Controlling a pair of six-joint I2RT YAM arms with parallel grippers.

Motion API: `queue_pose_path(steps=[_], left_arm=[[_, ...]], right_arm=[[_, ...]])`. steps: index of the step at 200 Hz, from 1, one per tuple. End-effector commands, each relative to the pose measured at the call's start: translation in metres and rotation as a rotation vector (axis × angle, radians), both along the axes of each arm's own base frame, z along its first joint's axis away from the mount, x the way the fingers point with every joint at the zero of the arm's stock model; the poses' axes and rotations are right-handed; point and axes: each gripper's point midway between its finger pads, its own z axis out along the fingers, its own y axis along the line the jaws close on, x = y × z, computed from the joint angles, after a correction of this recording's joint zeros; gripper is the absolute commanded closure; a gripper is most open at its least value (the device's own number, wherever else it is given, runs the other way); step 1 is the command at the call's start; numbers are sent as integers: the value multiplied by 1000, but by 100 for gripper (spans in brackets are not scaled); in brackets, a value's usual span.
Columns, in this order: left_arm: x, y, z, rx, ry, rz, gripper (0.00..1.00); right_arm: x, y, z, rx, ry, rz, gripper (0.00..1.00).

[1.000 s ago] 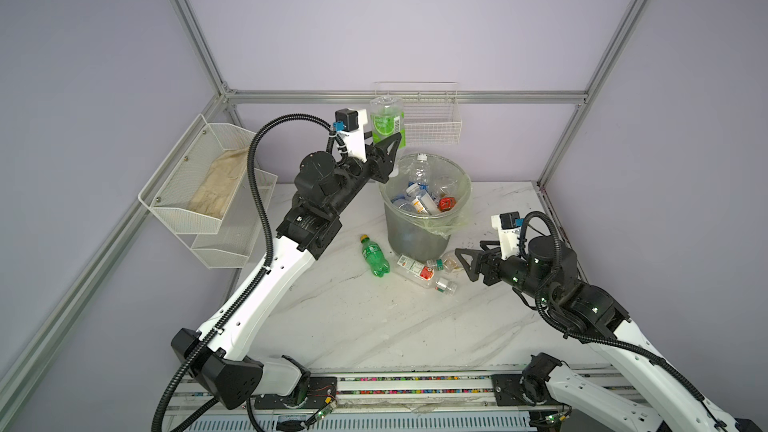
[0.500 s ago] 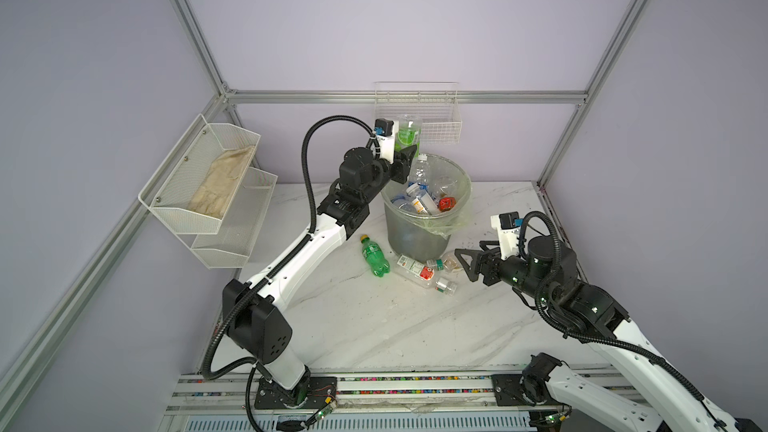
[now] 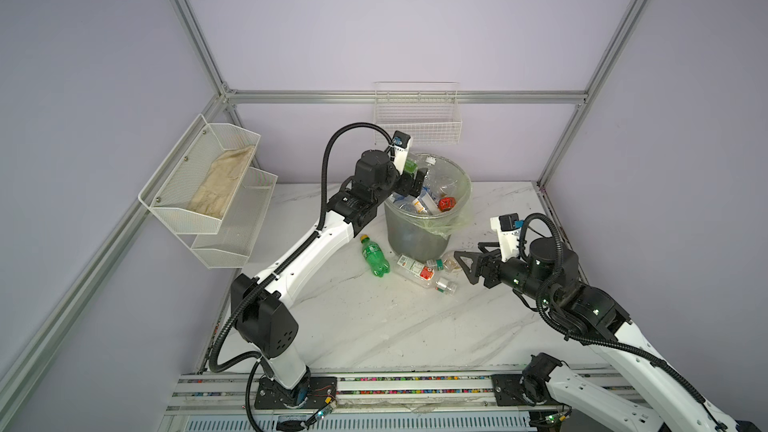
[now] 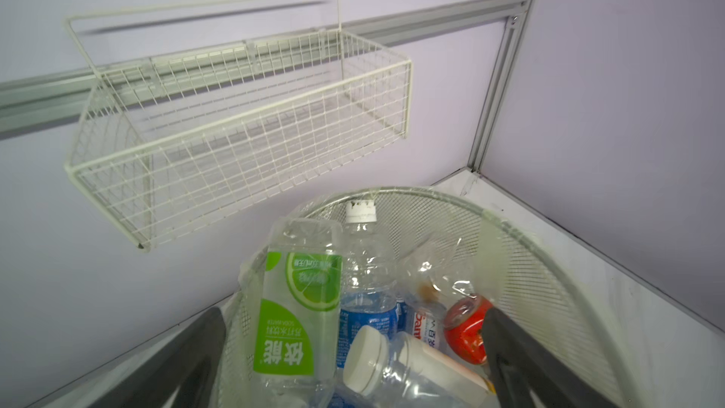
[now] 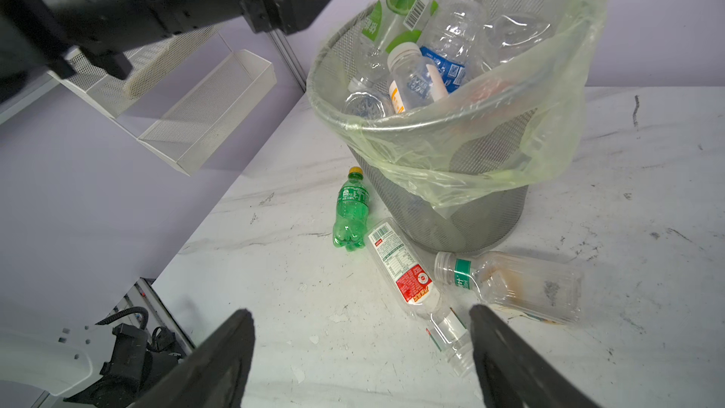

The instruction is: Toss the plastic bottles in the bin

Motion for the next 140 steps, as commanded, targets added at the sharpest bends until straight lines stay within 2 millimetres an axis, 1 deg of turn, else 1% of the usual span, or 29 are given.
queue_pose_path(steps=[1, 29, 42, 47, 49, 51, 65, 102, 125, 140], left_arm=[[-39, 24, 109, -121, -217, 6, 0], [-60, 39, 121, -159, -235, 9, 0], [-71, 45, 124, -174, -237, 7, 0], [-70, 45, 119, -172, -226, 5, 0], [-79, 51, 128, -187, -243, 5, 0], [-83, 53, 130, -191, -248, 5, 0], [-94, 59, 129, -207, -245, 0, 0], [-122, 74, 116, -233, -220, -11, 0], [-133, 85, 99, -241, -193, 3, 0], [-139, 89, 86, -245, -170, 10, 0]], right_arm=[[0, 2, 1, 8, -12, 8, 12], [2, -4, -6, -21, 3, -23, 9], [4, -5, -12, -36, 16, -35, 8], [5, -5, -14, -43, 21, -37, 8], [5, -5, -15, -45, 23, -38, 8], [6, -4, -16, -47, 25, -38, 8], [8, -2, -22, -58, 37, -33, 8], [13, 3, -36, -80, 64, -31, 8], [17, 5, -49, -99, 82, -30, 8], [20, 7, -64, -119, 103, -31, 8]])
